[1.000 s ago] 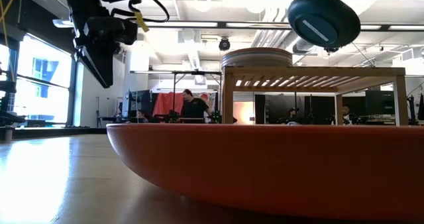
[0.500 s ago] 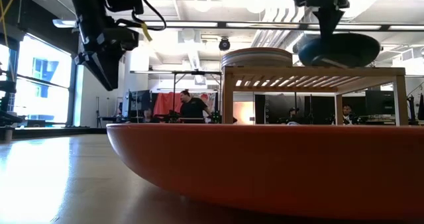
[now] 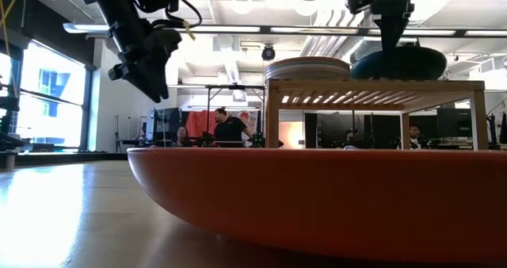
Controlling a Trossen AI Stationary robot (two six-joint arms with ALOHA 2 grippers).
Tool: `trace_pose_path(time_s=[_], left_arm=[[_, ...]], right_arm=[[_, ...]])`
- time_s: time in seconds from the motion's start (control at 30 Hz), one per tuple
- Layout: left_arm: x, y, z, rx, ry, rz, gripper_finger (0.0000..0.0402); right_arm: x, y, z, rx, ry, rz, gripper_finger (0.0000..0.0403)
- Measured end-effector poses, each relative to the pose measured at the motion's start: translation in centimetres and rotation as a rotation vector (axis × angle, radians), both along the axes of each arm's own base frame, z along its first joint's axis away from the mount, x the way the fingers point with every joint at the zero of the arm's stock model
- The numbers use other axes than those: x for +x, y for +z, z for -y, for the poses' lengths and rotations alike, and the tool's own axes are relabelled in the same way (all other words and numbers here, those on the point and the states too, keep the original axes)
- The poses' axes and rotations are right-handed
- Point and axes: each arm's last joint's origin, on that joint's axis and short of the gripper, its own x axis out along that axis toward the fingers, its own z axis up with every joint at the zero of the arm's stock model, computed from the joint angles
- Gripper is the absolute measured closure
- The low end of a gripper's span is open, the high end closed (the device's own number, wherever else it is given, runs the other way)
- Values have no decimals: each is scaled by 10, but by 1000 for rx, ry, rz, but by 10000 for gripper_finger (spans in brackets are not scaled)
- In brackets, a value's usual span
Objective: Place and stack plates onto a shelf
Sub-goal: Put the green plate on the shelf
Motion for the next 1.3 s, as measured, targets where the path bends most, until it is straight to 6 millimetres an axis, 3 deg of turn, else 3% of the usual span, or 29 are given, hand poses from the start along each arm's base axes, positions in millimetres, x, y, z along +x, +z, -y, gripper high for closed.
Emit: trace_pose_path(time_s=[0.53,1.3], left_arm=[[2,4,-13,25,48,79,289],[2,4,-13,24,49,78,289]], right_arm=[[7,-12,20,210,-12,12,403],[5,-13,26,244,-48,28,402]])
